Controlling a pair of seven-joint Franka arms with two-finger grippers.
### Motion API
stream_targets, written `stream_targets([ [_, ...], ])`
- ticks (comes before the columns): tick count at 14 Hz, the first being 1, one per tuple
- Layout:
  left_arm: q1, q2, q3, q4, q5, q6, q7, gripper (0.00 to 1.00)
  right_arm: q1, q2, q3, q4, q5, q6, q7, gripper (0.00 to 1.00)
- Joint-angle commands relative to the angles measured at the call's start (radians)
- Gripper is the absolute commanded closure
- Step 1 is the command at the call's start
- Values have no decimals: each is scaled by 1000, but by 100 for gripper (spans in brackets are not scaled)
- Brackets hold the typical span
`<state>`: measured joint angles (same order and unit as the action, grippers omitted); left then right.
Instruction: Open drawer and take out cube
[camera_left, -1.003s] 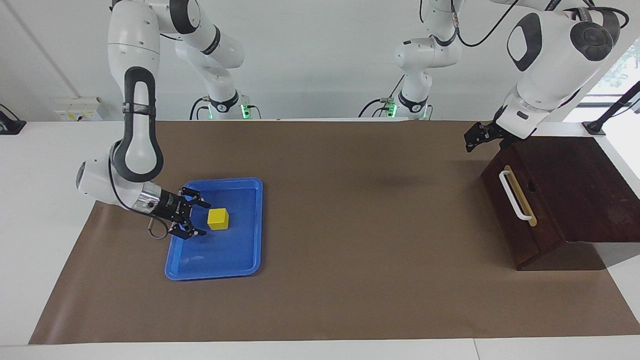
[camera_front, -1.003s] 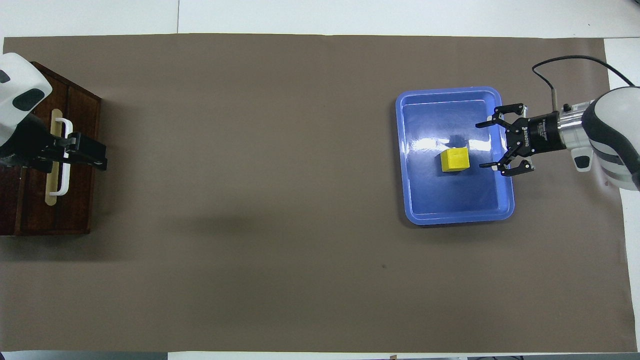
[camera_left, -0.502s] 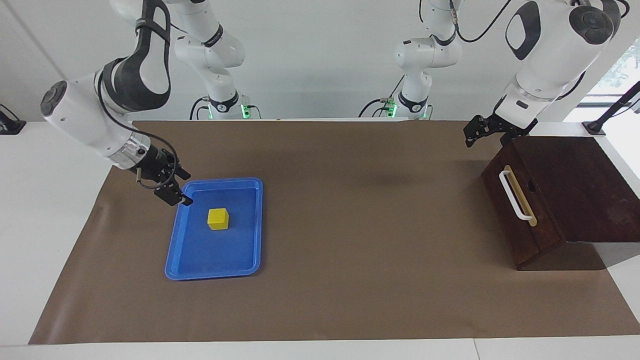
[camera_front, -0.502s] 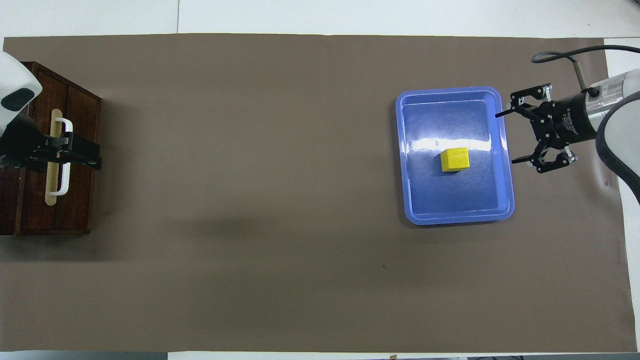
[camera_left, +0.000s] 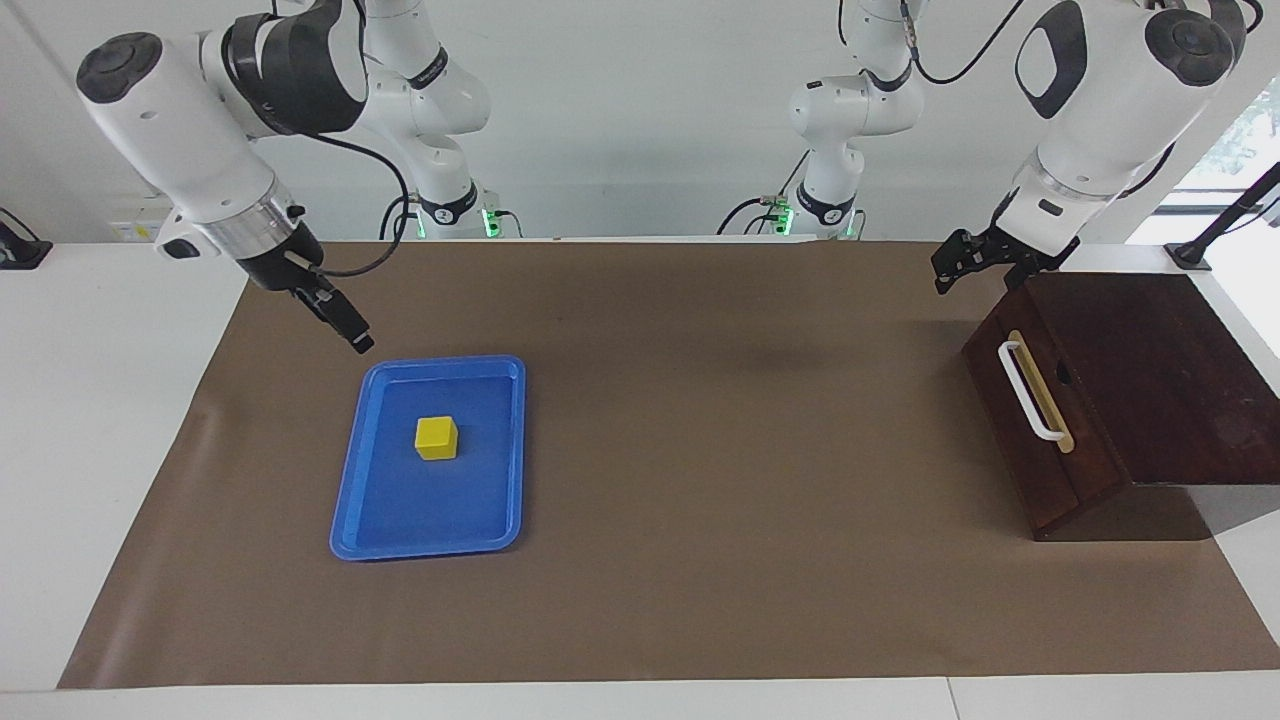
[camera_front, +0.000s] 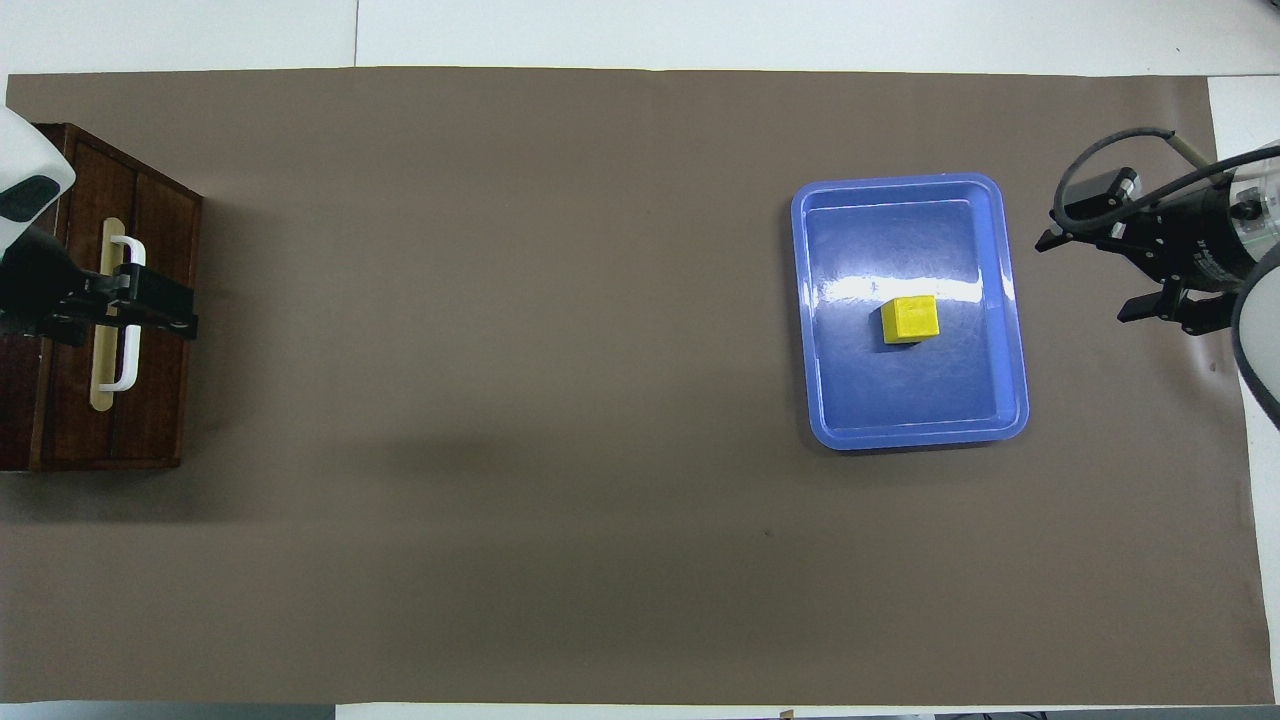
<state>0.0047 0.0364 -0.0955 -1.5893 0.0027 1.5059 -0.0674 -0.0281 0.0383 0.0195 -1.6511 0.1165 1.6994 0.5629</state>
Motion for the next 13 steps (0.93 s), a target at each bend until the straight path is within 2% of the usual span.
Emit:
stream_targets([
  [1, -2, -9, 5, 0, -9, -3, 4, 0, 2, -60, 2, -26, -34, -64, -243, 0],
  [7, -2, -9, 6, 0, -9, -3, 4, 0, 0, -58, 2, -19, -110, -64, -470, 0],
  [13, -2, -9, 5, 0, -9, -3, 4, 0, 1, -60, 2, -21, -140, -79, -515, 0],
])
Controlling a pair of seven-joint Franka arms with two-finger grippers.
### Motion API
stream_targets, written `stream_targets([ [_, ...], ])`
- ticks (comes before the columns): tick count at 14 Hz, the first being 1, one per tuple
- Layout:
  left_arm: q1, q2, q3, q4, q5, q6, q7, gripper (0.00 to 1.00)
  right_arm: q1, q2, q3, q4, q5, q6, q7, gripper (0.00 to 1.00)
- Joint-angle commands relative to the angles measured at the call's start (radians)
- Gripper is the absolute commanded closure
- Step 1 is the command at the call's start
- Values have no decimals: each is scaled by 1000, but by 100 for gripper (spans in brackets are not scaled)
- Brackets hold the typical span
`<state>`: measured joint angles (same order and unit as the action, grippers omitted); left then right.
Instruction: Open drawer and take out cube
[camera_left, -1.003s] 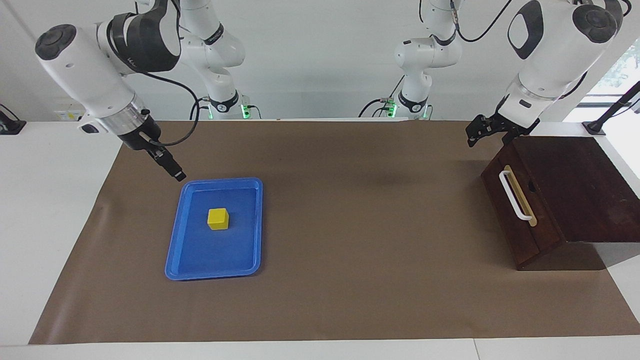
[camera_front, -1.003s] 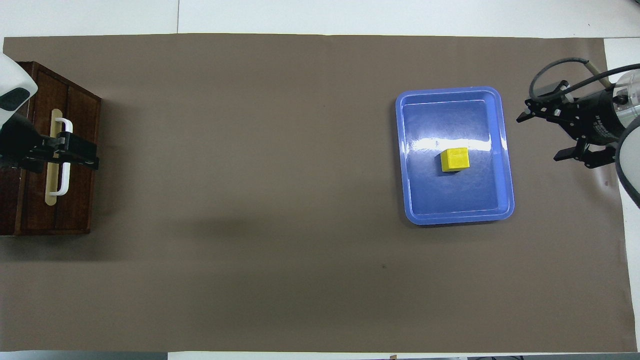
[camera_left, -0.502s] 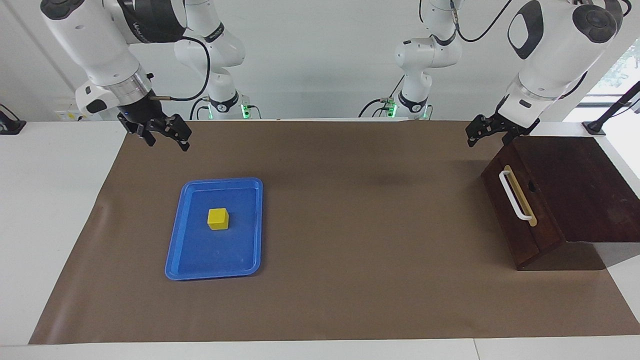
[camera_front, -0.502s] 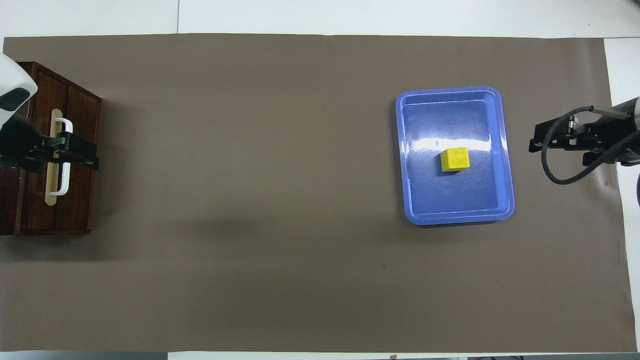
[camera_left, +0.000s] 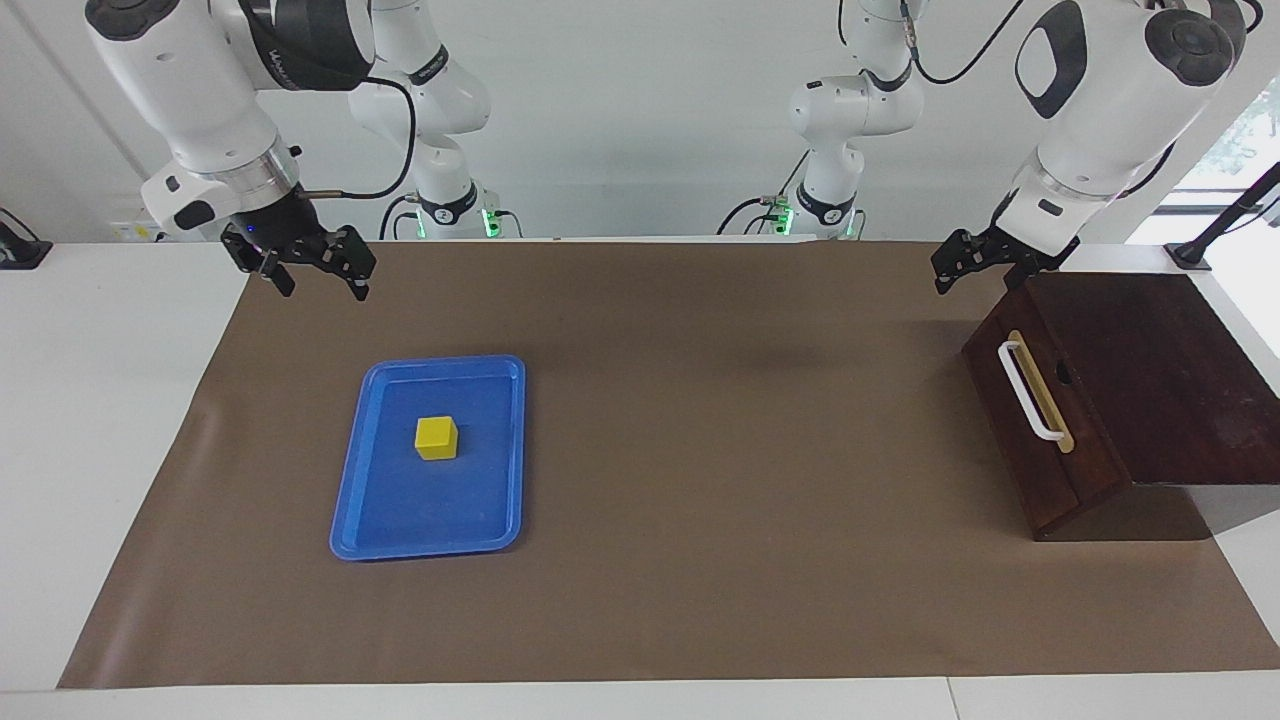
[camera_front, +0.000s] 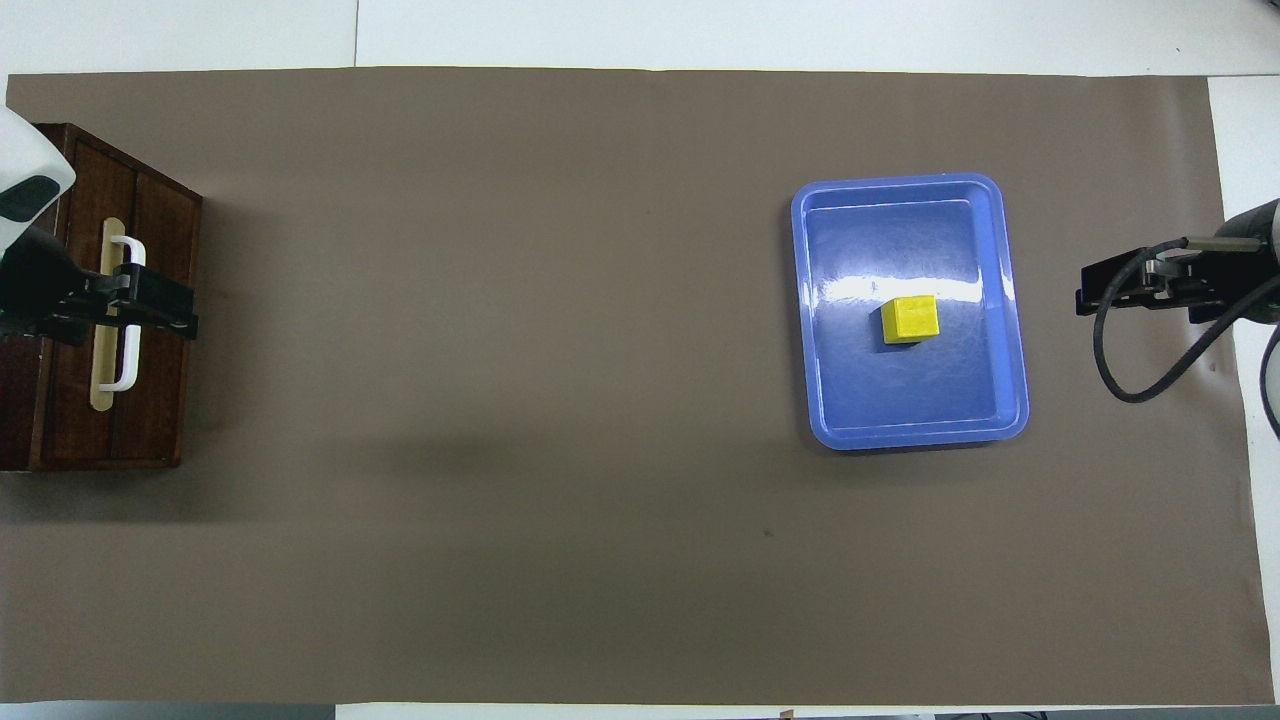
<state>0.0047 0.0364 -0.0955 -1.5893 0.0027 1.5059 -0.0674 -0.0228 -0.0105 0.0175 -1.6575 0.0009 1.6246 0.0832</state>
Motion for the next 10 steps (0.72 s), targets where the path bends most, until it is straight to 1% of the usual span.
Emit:
stream_targets([
  [1, -2, -9, 5, 0, -9, -3, 4, 0, -5, -11, 4, -14, -24, -12, -37, 0],
  [10, -2, -10, 5, 0, -9, -3, 4, 0, -6, -11, 2, -13, -24, -51, -37, 0],
])
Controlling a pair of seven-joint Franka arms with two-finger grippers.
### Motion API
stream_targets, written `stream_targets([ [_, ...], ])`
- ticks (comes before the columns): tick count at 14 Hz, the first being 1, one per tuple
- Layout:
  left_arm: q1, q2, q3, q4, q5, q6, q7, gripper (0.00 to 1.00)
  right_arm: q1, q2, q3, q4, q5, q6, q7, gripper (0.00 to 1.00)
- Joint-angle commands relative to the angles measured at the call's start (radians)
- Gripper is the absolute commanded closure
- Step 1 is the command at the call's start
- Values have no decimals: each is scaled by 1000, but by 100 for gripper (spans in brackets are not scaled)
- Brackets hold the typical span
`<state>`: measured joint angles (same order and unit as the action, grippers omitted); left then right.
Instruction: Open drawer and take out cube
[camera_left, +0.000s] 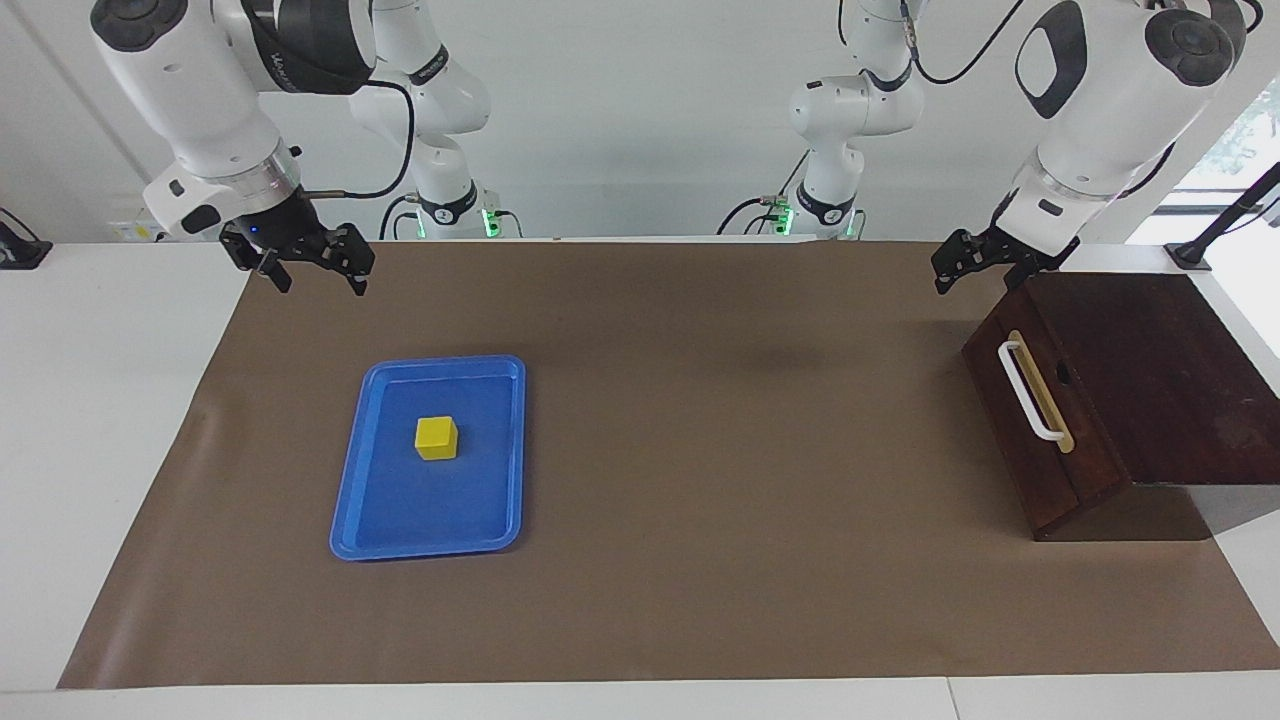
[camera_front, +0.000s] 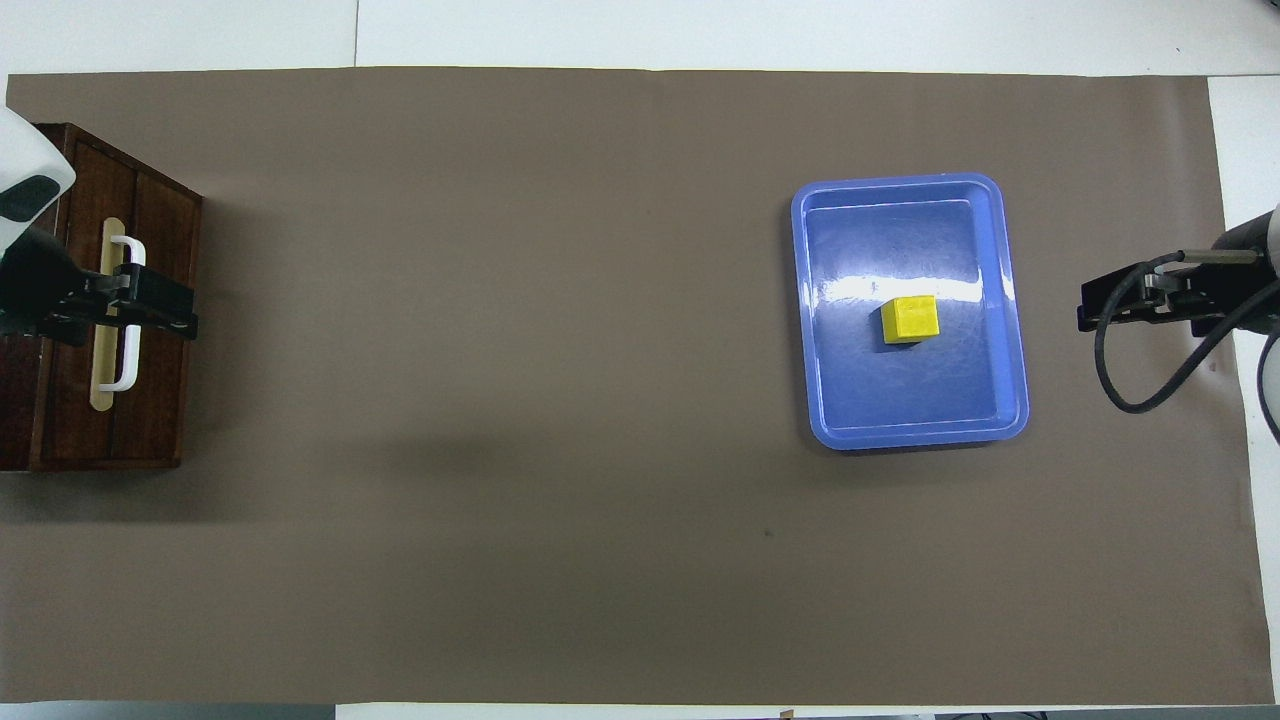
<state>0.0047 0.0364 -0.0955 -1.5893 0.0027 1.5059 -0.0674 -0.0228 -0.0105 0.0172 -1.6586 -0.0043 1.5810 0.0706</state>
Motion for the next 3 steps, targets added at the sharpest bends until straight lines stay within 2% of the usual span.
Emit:
stream_targets([
  [1, -2, -9, 5, 0, -9, -3, 4, 0, -8, -11, 3, -12, -17, -7, -25, 0],
  [3, -2, -10, 6, 0, -9, -3, 4, 0, -6, -12, 3, -12, -19, -10, -25, 0],
])
